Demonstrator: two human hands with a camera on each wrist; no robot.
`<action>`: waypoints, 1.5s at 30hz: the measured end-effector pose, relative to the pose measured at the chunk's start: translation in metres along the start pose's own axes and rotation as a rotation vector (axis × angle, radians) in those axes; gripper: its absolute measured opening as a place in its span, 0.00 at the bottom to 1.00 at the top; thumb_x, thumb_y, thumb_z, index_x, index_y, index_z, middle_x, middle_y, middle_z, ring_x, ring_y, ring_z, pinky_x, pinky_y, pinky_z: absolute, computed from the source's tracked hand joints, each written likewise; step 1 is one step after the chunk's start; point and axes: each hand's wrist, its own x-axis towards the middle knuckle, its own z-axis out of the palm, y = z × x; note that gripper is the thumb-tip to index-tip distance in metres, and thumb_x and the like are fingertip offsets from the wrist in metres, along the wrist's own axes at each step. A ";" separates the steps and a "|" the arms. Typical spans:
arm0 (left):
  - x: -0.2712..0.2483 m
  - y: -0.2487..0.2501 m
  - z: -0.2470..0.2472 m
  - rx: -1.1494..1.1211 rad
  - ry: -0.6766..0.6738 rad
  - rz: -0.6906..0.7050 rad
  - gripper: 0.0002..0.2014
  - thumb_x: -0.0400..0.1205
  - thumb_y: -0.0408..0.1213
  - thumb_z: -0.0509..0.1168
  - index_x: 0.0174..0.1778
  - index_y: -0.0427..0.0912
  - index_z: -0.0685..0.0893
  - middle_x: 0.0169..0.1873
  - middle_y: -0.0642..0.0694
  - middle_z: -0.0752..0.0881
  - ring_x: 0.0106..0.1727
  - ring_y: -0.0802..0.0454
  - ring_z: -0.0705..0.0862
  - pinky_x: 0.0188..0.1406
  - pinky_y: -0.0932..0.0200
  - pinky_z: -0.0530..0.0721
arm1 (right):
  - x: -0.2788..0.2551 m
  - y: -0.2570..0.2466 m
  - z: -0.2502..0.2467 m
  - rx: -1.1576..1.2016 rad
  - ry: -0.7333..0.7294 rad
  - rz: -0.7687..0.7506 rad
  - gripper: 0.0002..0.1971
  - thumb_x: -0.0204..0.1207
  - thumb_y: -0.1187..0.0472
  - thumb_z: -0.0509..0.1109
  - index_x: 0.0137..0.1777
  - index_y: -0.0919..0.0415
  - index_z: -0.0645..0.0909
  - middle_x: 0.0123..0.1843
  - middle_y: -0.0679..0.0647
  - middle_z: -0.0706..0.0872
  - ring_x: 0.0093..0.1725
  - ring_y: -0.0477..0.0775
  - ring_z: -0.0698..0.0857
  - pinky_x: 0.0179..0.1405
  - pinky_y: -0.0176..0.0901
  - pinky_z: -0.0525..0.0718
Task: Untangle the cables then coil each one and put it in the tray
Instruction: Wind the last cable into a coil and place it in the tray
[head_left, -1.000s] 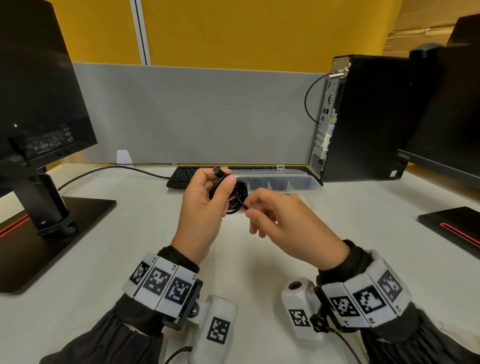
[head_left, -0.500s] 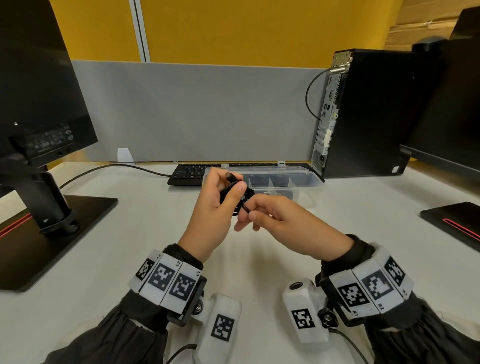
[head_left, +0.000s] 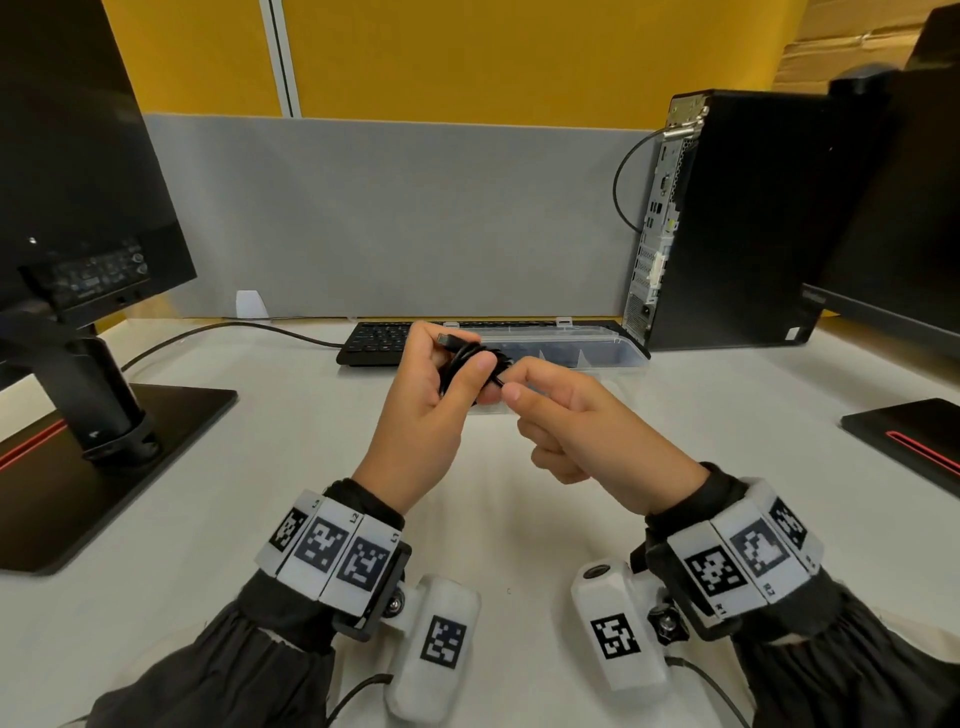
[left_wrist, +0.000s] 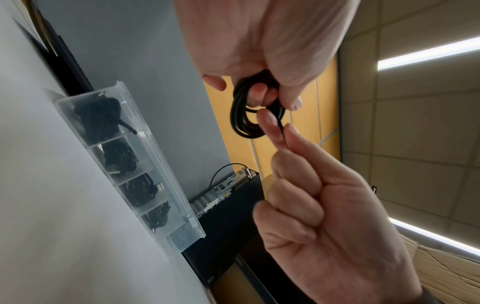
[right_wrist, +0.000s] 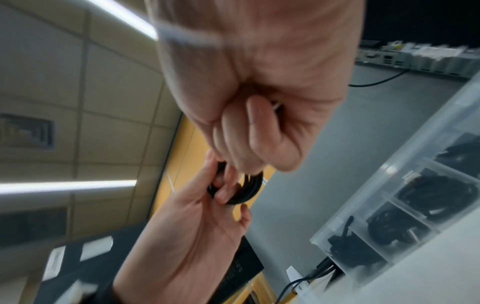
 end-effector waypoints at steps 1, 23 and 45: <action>0.000 0.001 0.000 0.010 0.002 0.011 0.05 0.83 0.31 0.59 0.49 0.47 0.73 0.43 0.47 0.81 0.41 0.66 0.83 0.42 0.69 0.83 | -0.001 -0.001 -0.002 0.038 -0.038 0.008 0.10 0.85 0.55 0.56 0.53 0.56 0.79 0.20 0.42 0.61 0.20 0.43 0.56 0.17 0.32 0.58; 0.001 0.011 0.005 -0.533 0.050 -0.289 0.21 0.76 0.45 0.59 0.58 0.33 0.77 0.51 0.36 0.81 0.54 0.45 0.81 0.56 0.54 0.84 | 0.020 0.000 0.004 0.072 0.326 -0.321 0.12 0.82 0.68 0.59 0.46 0.57 0.83 0.45 0.50 0.86 0.47 0.48 0.87 0.45 0.44 0.87; -0.001 -0.004 0.007 -0.239 0.212 -0.192 0.17 0.74 0.47 0.63 0.46 0.35 0.82 0.36 0.49 0.88 0.42 0.55 0.86 0.45 0.59 0.83 | 0.014 0.003 0.000 0.411 0.174 -0.059 0.17 0.81 0.55 0.61 0.61 0.65 0.81 0.53 0.64 0.88 0.53 0.62 0.88 0.54 0.49 0.87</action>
